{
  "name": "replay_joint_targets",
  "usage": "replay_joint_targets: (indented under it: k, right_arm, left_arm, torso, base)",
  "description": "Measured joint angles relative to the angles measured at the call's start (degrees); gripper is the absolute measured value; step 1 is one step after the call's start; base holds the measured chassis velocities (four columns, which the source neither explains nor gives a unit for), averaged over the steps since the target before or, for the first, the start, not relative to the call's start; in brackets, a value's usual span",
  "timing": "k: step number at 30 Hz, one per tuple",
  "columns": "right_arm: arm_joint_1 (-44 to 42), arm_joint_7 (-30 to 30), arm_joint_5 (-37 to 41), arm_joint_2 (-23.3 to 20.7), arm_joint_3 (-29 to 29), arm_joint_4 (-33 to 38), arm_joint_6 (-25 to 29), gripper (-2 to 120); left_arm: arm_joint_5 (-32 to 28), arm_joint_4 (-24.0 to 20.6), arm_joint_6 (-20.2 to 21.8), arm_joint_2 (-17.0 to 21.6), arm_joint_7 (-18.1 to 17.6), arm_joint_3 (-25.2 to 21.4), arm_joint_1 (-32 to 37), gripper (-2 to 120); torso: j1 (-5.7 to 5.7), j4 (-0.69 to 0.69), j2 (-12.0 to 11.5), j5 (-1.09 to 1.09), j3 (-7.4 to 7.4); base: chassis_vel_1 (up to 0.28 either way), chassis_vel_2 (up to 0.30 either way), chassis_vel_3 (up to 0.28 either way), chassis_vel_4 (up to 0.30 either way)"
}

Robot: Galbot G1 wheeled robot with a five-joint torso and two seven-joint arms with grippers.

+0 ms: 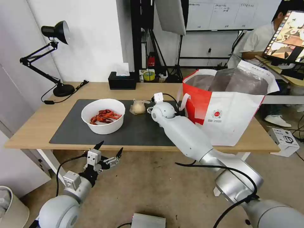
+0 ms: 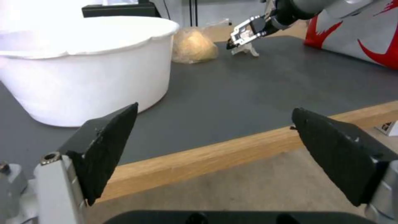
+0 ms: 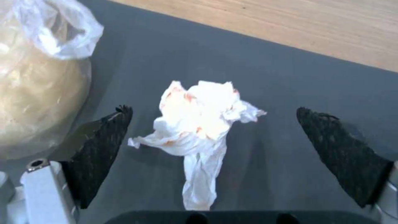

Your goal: Pick up the trash from the table and place it into the takeout bag.

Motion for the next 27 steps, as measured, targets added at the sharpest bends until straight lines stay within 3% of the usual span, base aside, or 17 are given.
replay_joint_targets:
  k: [8,10,12,14,18,20,26,27]
  right_arm:
    - [-0.13,-0.05,0.0,-0.06,-0.08,0.04,-0.23,94]
    - [0.13,-0.15,0.07,-0.12,-0.1,-0.11,-0.29,82]
    - [0.2,-0.17,0.1,-0.13,-0.11,-0.16,-0.29,80]
    - [0.27,-0.23,0.29,-0.14,-0.15,-0.32,-0.32,67]
    - [0.24,-0.33,0.5,-0.04,-0.14,-0.5,-0.33,58]
    - [0.03,-0.36,0.55,-0.02,-0.1,-0.57,-0.33,44]
    - [-0.08,-0.38,0.61,-0.12,-0.03,-0.57,-0.34,30]
    - [-0.08,-0.39,0.63,-0.19,0.0,-0.57,-0.34,22]
  left_arm:
    - [0.0,-0.04,0.0,0.01,-0.01,0.15,-0.01,100]
    - [0.0,-0.04,0.0,0.05,-0.02,0.38,-0.13,100]
    - [0.0,-0.05,0.0,0.05,-0.02,0.44,-0.16,100]
    - [0.0,-0.04,0.0,0.03,-0.03,0.68,-0.23,100]
    - [0.0,-0.06,0.0,0.03,-0.04,0.79,-0.29,100]
    - [0.0,-0.06,0.0,0.04,-0.06,0.84,-0.34,100]
    - [0.0,-0.05,0.0,0.04,-0.06,1.01,-0.37,100]
    - [0.0,-0.02,0.0,0.05,-0.07,1.17,-0.44,100]
  torso:
    - [0.0,0.0,0.0,0.0,0.0]
    - [0.0,0.0,0.0,0.0,0.0]
    - [0.0,0.0,0.0,0.0,0.0]
    - [0.0,0.0,0.0,0.0,0.0]
    - [0.0,0.0,0.0,0.0,0.0]
    - [0.0,0.0,0.0,0.0,0.0]
    - [0.0,0.0,0.0,0.0,0.0]
    - [0.0,0.0,0.01,0.0,0.0]
  base:
    - [0.0,0.0,0.0,0.0]
    - [0.0,0.0,0.0,0.0]
    - [0.0,0.0,0.0,0.0]
    - [0.0,0.0,0.0,0.0]
    - [0.0,0.0,0.0,0.0]
    - [0.0,0.0,0.0,0.0]
    - [0.0,0.0,0.0,0.0]
    - [0.0,0.0,0.0,0.0]
